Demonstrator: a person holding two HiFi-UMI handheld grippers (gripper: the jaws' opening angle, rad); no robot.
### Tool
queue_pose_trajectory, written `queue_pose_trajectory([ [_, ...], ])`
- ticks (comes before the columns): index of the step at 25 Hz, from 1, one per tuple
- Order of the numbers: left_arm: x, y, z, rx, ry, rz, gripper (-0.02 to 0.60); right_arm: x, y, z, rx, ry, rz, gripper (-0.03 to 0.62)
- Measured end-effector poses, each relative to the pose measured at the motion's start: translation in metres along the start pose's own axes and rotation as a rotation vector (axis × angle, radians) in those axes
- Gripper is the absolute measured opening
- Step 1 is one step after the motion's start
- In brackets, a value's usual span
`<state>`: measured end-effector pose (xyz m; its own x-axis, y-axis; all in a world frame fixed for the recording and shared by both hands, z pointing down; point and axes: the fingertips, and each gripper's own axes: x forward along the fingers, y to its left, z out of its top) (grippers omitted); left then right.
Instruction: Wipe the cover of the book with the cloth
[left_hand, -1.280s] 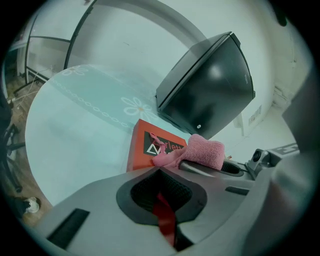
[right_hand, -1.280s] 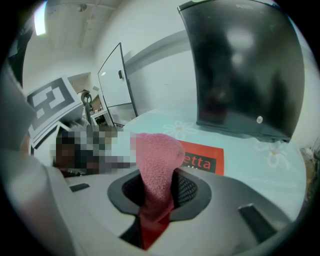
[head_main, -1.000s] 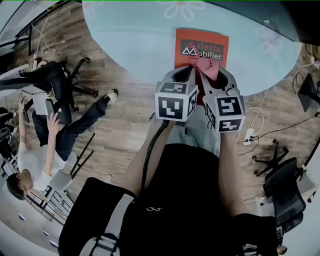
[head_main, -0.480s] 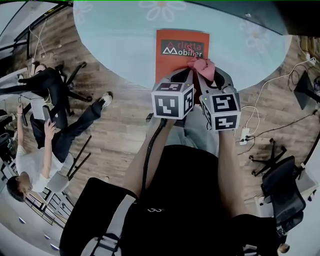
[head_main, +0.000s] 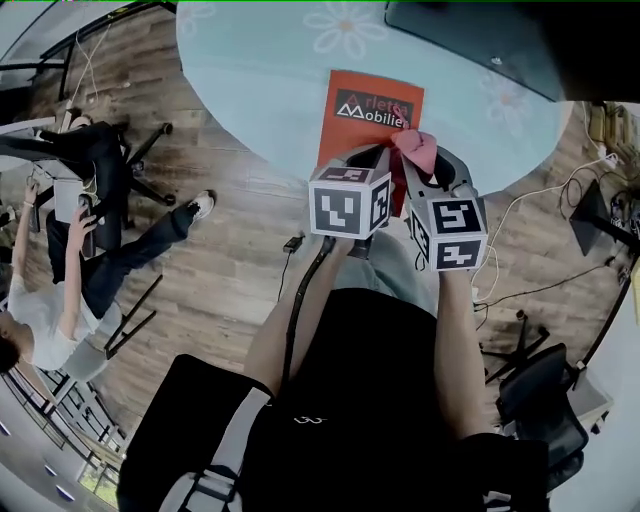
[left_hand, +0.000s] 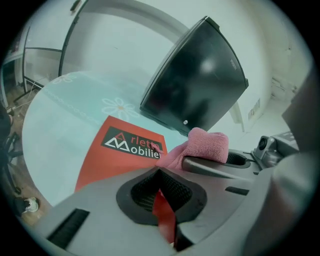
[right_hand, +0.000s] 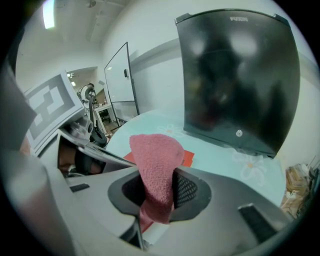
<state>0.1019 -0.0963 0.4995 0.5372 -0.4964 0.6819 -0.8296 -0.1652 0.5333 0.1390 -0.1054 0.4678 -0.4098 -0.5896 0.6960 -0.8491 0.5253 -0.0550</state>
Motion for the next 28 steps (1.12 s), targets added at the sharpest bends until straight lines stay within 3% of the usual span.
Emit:
queue_pose_trajectory([
  [8, -0.044, 0.045, 0.009, -0.092, -0.129, 0.105, 0.012, 0.012, 0.058, 0.037, -0.077, -0.073, 0.152, 0.095],
  [19, -0.099, 0.114, -0.025, -0.181, -0.143, 0.281, 0.012, 0.039, 0.139, 0.020, -0.130, -0.025, 0.354, 0.095],
  [28, -0.087, 0.099, -0.040, -0.145, -0.087, 0.251, 0.012, 0.040, 0.145, -0.003, -0.081, 0.016, 0.379, 0.095],
])
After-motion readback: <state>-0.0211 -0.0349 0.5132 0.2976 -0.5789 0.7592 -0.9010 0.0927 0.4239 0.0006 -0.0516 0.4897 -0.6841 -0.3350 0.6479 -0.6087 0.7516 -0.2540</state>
